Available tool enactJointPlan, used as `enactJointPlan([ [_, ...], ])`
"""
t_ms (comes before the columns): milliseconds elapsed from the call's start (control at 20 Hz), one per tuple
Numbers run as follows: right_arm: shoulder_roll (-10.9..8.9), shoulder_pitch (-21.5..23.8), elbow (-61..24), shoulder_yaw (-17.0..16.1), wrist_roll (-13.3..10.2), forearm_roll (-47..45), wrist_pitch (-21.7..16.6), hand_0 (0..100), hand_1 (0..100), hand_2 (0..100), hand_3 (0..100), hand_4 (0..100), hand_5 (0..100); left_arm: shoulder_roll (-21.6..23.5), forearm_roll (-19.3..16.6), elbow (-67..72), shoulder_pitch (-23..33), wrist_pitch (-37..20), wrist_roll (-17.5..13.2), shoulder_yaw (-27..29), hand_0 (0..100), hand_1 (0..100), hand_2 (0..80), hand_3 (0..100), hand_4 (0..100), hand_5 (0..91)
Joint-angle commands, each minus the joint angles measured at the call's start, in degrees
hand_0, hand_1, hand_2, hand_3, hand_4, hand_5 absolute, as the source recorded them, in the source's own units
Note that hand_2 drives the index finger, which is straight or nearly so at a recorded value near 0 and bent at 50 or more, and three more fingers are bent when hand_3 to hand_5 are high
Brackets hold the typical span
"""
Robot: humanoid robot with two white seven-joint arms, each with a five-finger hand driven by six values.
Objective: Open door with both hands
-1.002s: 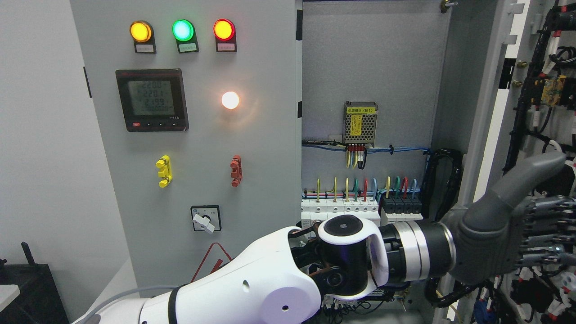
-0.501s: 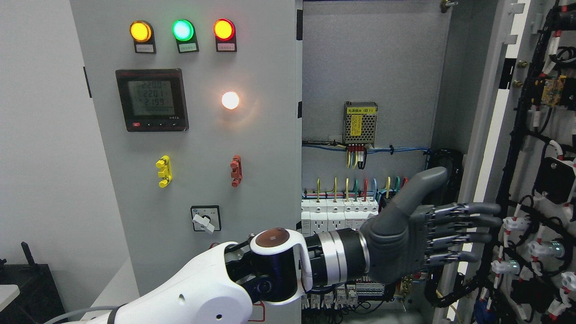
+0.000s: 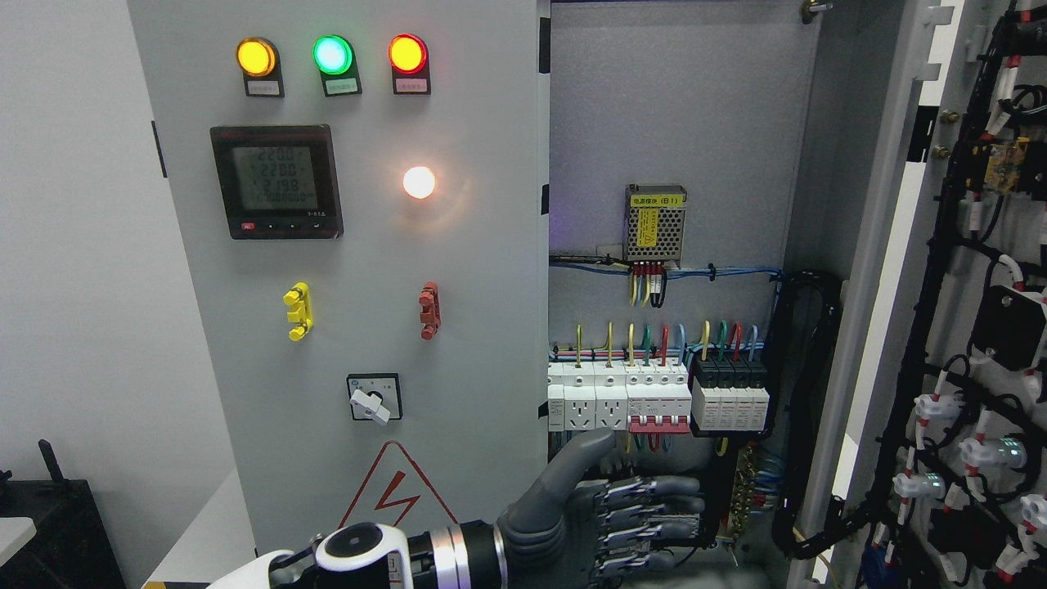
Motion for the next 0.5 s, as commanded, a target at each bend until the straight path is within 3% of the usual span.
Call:
enactJointPlan([
  [0,0.0,0.0,0.0,0.1,0.0,0.0,0.0,0,0,0,0,0,0,17.8,-4.1,-4.7,11.1,-0.9,-0.6,0.3,0,0,0.0,0,4,0.0],
  [100,0.0,0.0,0.0,0.0,0.0,0.0,0.0,0,0,0,0,0,0,21.1,-4.6,-5.5,14.1,-1.0,-0.6,0.3,0,0,0.0,0,4,0.0],
  [451,0.0,-0.1,0.0,0.1,0.0,0.0,0.0,0,0,0,0,0,0,27.6,-11.3,-4.9,29.6,-2.8,-1.0,3.8,0,0,0.0,0,4,0.0],
])
